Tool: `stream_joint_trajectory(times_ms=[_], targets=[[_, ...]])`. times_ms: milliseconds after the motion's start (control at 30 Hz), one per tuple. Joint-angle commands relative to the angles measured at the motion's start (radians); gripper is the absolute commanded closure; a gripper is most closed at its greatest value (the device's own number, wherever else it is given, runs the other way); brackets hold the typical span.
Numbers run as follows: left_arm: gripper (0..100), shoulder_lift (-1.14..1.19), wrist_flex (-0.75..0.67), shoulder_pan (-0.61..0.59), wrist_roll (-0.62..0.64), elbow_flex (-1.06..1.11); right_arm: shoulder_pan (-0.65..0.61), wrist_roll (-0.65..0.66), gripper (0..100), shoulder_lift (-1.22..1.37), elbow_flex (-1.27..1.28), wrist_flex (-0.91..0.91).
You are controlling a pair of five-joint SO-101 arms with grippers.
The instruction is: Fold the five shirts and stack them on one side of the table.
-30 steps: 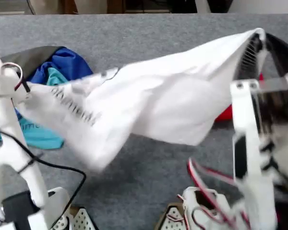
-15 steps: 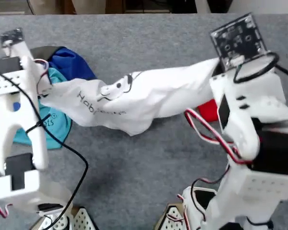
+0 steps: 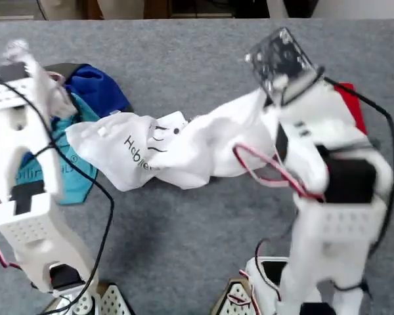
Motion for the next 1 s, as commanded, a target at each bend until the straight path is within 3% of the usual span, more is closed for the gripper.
stream_joint_trajectory(times_ms=[0, 100, 233, 467, 567, 733, 833, 967], targets=[[75, 0.015, 0.1, -0.071, 0.02, -0.307, 0.03, -0.1, 99.7, 0.071, 0.136, -0.336], [75, 0.031, 0.216, -0.08, 0.035, -0.48, 0.054, -0.133, 99.7, 0.154, 0.275, -0.626], [75, -0.076, 0.213, 0.02, 0.035, -0.42, 0.073, -0.132, 99.7, 0.288, 0.404, -0.93], [75, -0.423, 0.203, 0.525, -0.032, 0.147, 0.163, -0.133, 99.7, 0.518, 0.435, -1.117], [75, -0.487, 0.064, 0.675, 0.035, 0.425, 0.183, -0.133, 99.7, 0.588, 0.437, -1.119], [75, -0.476, -0.304, 0.793, 0.12, 0.763, 0.193, -0.196, 99.7, 0.68, 0.369, -1.232], [75, -0.44, -0.453, 0.841, 0.126, 0.859, 0.24, -0.282, 99.7, 0.72, 0.341, -1.214], [75, -0.354, -0.537, 0.901, 0.127, 0.87, 0.252, -0.348, 99.7, 0.806, 0.326, -1.218]])
